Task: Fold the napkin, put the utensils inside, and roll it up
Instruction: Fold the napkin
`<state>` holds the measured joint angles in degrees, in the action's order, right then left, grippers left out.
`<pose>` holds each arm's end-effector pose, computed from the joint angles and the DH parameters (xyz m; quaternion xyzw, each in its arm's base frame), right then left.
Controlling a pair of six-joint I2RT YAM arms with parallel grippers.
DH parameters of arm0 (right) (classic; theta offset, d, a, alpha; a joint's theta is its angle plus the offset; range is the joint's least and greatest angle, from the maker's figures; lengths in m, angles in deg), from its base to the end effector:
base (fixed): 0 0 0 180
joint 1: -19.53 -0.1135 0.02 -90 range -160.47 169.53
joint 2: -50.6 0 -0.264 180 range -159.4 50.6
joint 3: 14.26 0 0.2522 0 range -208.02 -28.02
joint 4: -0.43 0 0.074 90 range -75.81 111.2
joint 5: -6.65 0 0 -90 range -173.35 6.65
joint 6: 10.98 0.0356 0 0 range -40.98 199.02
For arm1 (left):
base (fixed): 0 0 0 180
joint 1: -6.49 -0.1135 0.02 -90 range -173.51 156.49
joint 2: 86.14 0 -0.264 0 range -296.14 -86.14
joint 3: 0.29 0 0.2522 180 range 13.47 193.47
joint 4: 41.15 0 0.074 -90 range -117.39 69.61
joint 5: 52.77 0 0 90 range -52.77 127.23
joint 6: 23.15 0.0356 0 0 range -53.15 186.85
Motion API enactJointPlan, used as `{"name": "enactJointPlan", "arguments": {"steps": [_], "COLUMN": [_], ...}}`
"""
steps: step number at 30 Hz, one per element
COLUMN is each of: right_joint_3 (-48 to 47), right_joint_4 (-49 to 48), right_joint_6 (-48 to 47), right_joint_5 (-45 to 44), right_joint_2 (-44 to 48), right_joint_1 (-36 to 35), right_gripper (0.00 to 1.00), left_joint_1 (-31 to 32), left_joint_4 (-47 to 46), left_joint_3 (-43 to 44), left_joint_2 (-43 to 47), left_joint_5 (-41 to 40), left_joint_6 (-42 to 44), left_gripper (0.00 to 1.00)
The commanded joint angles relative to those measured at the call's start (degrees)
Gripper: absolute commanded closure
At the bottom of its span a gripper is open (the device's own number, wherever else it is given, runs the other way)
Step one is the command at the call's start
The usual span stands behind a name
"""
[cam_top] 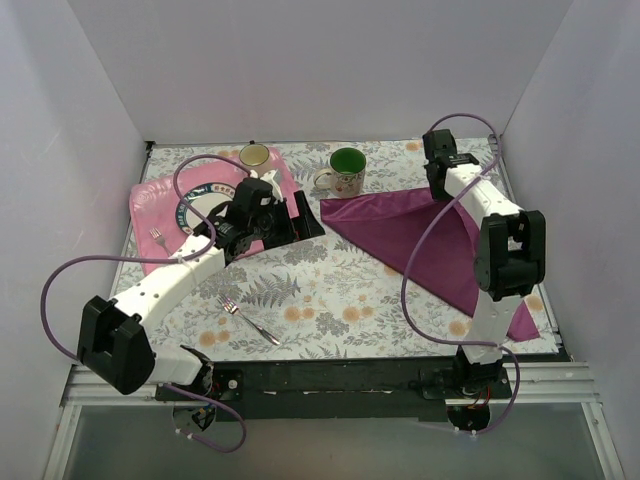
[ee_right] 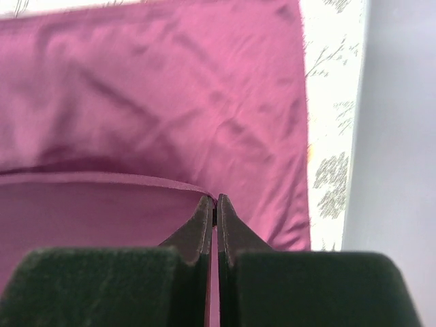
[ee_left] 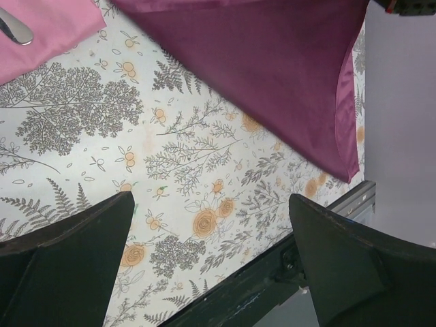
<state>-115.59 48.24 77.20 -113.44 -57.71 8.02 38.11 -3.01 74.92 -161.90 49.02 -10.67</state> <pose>0.4089 0.0651 0.2479 -0.0289 0.9234 -0.2219 0.3119 0.2450 -0.1594 0.2989 -0.3087 0.8430 -0.4046 0.1742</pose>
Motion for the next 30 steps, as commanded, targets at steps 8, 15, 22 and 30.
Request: {"name": "enactJointPlan", "arguments": {"steps": [8,15,22,30], "right_joint_3": [-12.7,-18.25,-18.78,-23.52], "right_joint_4": [-3.55,-2.32,-4.16,-5.04], "right_joint_6": [-5.56,-5.82,-6.08,-5.91], "right_joint_5": [0.82,1.7,4.24,7.67], "right_joint_2": [-8.22,-12.62,-13.94,-17.37], "right_joint_1": [2.19,4.56,7.9,9.57], "right_gripper": [0.99,0.99,0.99,0.99], "left_joint_1": [-0.85,-1.21,-1.64,-1.73], "left_joint_4": [1.63,2.07,2.25,1.9], "left_joint_3": [4.55,5.52,6.93,7.28], "left_joint_2": [-3.33,-4.12,-5.97,-6.85], "left_joint_5": [1.74,1.48,2.09,2.8], "left_joint_6": [1.67,2.1,2.46,2.28], "left_gripper": [0.02,0.02,0.02,0.02]}}
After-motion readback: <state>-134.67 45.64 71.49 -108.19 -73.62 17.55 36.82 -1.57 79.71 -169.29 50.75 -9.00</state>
